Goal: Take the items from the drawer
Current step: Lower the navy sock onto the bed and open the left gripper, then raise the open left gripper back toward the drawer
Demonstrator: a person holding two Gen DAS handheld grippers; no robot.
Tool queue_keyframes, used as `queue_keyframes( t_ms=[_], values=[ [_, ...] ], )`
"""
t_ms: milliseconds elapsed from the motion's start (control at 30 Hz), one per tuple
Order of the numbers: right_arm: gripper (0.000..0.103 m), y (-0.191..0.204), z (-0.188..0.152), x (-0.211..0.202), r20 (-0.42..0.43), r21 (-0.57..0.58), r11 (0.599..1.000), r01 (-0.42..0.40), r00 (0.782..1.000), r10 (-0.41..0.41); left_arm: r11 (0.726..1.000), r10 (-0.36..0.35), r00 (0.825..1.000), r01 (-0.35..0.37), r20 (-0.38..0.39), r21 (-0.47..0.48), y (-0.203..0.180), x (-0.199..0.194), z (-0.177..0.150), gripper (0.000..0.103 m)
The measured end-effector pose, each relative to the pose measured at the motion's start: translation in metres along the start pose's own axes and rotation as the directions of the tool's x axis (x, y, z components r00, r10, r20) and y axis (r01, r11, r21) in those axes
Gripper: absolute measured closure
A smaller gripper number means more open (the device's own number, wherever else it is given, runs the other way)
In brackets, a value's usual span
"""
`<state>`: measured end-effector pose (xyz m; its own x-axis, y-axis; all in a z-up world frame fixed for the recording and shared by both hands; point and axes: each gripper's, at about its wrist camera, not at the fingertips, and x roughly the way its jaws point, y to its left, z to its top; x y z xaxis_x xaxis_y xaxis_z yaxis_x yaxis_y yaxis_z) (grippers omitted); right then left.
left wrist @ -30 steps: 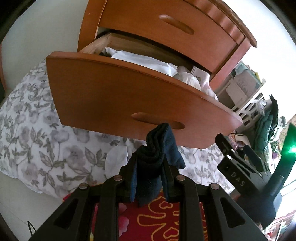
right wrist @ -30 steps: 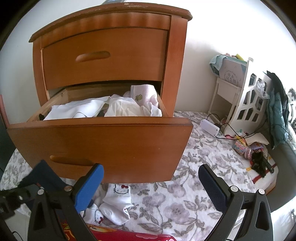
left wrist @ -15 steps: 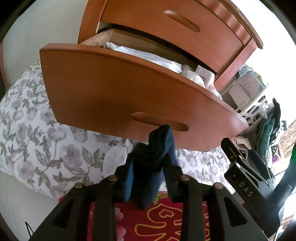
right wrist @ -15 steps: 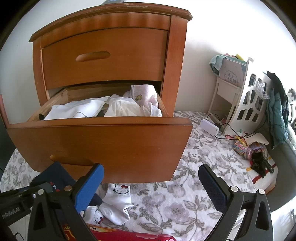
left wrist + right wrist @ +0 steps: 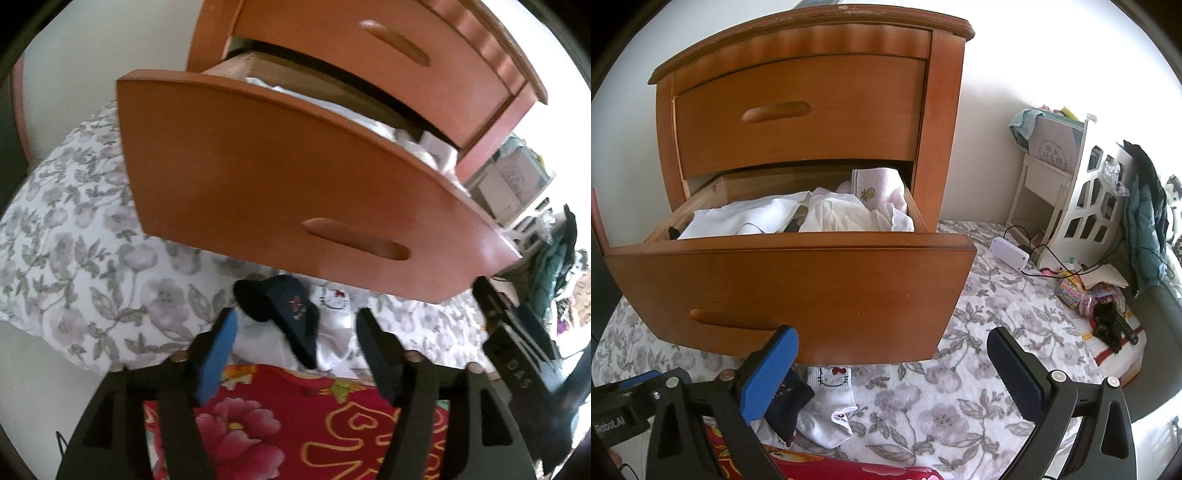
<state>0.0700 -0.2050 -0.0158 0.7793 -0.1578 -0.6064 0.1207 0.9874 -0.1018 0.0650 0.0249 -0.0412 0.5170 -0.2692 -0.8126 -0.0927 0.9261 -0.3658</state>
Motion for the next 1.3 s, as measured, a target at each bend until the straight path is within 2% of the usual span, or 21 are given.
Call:
queue_keyframes(
  t_ms=[67, 267, 367, 833, 1133, 1300],
  values=[
    [0.0, 0.0, 0.0, 0.0, -0.001, 0.001, 1.0, 0.0, 1.0, 0.0, 0.999, 0.041, 0.999, -0.041, 0.001, 0.003, 0.003, 0.002, -0.001, 0.018],
    [0.0, 0.0, 0.0, 0.0, -0.001, 0.0, 1.0, 0.0, 1.0, 0.0, 0.995, 0.093, 0.995, -0.094, 0.041, 0.036, 0.005, -0.001, -0.003, 0.016],
    [0.0, 0.001, 0.0, 0.0, -0.002, 0.0, 1.0, 0.0, 1.0, 0.0, 0.995, 0.088, 0.994, -0.091, 0.062, 0.045, 0.004, -0.006, -0.002, 0.006],
    [0.0, 0.001, 0.0, 0.0, -0.002, -0.001, 1.0, 0.0, 1.0, 0.0, 0.997, 0.057, 0.983, -0.064, 0.174, 0.034, 0.008, -0.043, 0.004, 0.005],
    [0.0, 0.001, 0.0, 0.0, -0.005, 0.0, 1.0, -0.005, 1.0, 0.005, 0.998, -0.011, 0.948, -0.007, 0.319, 0.056, 0.01, -0.085, 0.016, 0.003],
    [0.0, 0.0, 0.0, 0.0, -0.004, 0.004, 1.0, -0.009, 1.0, 0.009, 0.996, -0.059, 0.924, 0.028, 0.378, 0.089, 0.007, -0.109, 0.039, 0.0]
  ],
)
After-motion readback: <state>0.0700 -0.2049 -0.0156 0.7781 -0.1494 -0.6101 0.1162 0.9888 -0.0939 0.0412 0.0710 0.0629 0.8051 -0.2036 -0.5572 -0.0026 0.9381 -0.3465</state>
